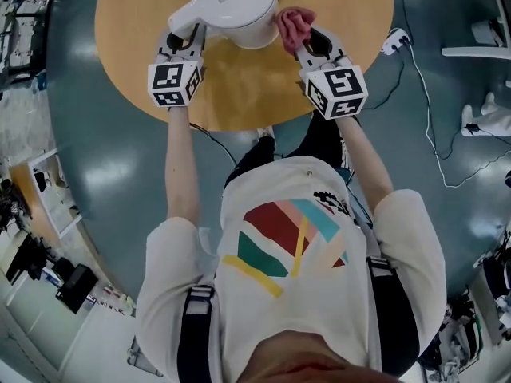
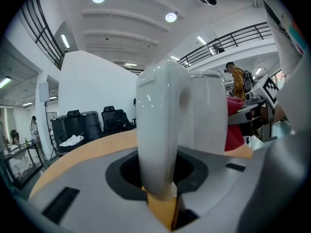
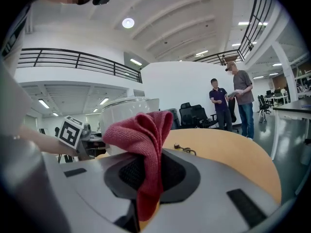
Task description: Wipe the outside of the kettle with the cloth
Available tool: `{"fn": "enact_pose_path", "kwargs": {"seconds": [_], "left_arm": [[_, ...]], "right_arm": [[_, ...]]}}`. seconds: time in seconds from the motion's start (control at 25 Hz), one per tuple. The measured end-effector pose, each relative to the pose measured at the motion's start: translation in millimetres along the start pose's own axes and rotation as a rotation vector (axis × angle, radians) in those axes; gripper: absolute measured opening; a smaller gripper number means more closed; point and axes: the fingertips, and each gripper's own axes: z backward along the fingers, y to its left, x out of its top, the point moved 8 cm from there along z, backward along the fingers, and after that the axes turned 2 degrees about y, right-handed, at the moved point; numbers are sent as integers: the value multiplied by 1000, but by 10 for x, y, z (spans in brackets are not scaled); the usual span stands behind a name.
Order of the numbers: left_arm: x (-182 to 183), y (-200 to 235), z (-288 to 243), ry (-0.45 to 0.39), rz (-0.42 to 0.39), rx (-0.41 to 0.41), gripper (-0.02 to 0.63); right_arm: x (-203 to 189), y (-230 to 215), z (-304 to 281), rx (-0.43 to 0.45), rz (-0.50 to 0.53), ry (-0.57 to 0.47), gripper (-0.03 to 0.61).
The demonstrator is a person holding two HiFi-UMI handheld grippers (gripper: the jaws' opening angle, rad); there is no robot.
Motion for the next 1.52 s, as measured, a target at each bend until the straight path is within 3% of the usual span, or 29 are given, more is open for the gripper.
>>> {"fn": "enact_pose_path", "kwargs": {"seconds": [0.24,0.52,0.84,1.04,1.52], "left_arm": [[-52,-188,122,37,26,67,140],[-80,-132,235,21,45,80,140],[-144,-146,97,16,46,77,140],[-106,-158,156,19,51,73,141],[-61,-80,92,-6,53,32,140]], "right_arm": [[-343,632,123,-86,-61,-81,48],[-712,1381,-197,-81,25,-50,48],[-992,1369,-771,-70,80,25,47],[-976,1404,-927,-76,122,41,47],[-895,1202,-667,-61,184,7,48]]}}
